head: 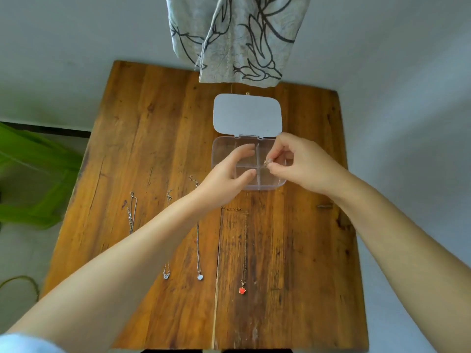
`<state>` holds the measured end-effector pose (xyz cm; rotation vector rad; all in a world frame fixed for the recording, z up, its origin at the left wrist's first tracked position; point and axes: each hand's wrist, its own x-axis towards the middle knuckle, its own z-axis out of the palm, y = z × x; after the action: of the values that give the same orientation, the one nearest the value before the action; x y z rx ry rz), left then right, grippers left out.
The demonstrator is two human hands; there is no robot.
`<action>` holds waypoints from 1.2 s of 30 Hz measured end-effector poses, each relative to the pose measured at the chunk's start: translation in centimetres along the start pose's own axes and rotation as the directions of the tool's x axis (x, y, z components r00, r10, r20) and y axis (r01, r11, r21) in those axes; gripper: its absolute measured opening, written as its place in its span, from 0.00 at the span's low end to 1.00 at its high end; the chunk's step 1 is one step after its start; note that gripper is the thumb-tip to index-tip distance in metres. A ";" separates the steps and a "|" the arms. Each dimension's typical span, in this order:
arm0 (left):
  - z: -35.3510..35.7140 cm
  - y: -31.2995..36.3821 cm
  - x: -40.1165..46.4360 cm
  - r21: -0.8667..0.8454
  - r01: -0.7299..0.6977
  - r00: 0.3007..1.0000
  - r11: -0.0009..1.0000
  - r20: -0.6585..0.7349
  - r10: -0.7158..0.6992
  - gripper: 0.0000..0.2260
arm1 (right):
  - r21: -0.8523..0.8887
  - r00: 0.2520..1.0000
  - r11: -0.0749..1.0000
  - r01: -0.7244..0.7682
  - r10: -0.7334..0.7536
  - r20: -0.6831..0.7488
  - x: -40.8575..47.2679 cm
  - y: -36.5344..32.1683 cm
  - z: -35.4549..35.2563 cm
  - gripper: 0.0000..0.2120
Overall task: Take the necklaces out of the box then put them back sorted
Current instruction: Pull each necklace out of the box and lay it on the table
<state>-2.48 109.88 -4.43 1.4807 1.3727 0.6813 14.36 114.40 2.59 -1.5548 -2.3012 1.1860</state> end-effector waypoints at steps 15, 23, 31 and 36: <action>-0.1 4.8 0.2 0.079 0.054 0.895 0.995 0.439 -0.084 0.14 | 0.649 0.836 0.694 -0.312 0.525 -0.158 -10.8 4.8 2.8 0.05; 4.3 3.6 3.3 0.399 -0.035 0.688 0.916 0.674 -0.268 0.14 | 0.839 0.618 0.153 -0.522 0.746 0.248 -18.3 8.7 11.0 0.03; 11.3 1.5 5.5 0.608 -0.244 0.749 0.755 0.613 -0.251 0.14 | 0.781 0.461 0.015 -0.625 0.814 0.353 -20.1 10.1 15.1 0.07; 14.1 -0.4 6.0 0.699 -0.237 0.847 0.675 0.489 -0.209 0.12 | 0.727 0.478 0.102 -0.679 0.813 0.332 -19.0 10.4 15.6 0.07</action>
<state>11.10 111.68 -11.33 2.1109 1.2176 -0.3852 23.08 91.99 -9.04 -2.2266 -0.3624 1.7881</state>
